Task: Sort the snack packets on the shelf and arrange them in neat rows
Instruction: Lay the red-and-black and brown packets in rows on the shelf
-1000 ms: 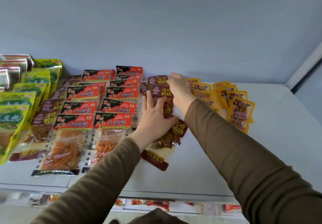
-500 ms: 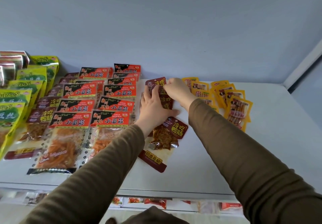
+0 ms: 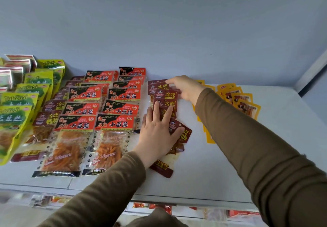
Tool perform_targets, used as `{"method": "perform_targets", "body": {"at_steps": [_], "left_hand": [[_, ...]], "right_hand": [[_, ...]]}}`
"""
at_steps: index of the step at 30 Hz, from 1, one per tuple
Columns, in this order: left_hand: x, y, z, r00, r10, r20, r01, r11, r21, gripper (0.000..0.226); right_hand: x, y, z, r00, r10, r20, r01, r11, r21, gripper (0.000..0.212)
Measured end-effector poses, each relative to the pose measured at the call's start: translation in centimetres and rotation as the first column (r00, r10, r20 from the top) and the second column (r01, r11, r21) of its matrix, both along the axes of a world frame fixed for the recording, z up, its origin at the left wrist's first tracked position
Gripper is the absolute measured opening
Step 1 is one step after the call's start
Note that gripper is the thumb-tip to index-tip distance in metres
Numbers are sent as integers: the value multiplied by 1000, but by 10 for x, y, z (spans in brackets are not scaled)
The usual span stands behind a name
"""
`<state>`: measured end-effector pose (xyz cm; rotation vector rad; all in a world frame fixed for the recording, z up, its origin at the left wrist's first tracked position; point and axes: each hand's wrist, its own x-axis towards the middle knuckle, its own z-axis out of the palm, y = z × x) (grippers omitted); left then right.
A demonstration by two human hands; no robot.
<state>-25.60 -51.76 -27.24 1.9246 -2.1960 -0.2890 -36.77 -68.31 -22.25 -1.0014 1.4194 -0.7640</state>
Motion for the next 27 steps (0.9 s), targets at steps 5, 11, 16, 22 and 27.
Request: {"method": "perform_targets", "body": {"at_steps": [5, 11, 16, 22, 27], "left_hand": [[0, 0, -2, 1000, 5, -6, -5, 1000, 2, 81], [-2, -6, -1, 999, 33, -17, -33, 999, -5, 84], [0, -23, 9, 997, 69, -18, -69, 997, 39, 87], [1, -25, 7, 997, 76, 30, -77, 997, 20, 89], [-3, -27, 12, 991, 121, 58, -123, 992, 35, 92]], "right_hand": [[0, 1, -7, 973, 88, -214, -116, 986, -118, 24], [3, 1, -17, 977, -3, -213, -58, 958, -279, 28], [8, -6, -14, 997, -26, -72, 8, 972, -234, 25], [-5, -5, -17, 972, 215, 89, -199, 967, -159, 35], [2, -4, -22, 985, 164, -54, -172, 957, -234, 44]]}}
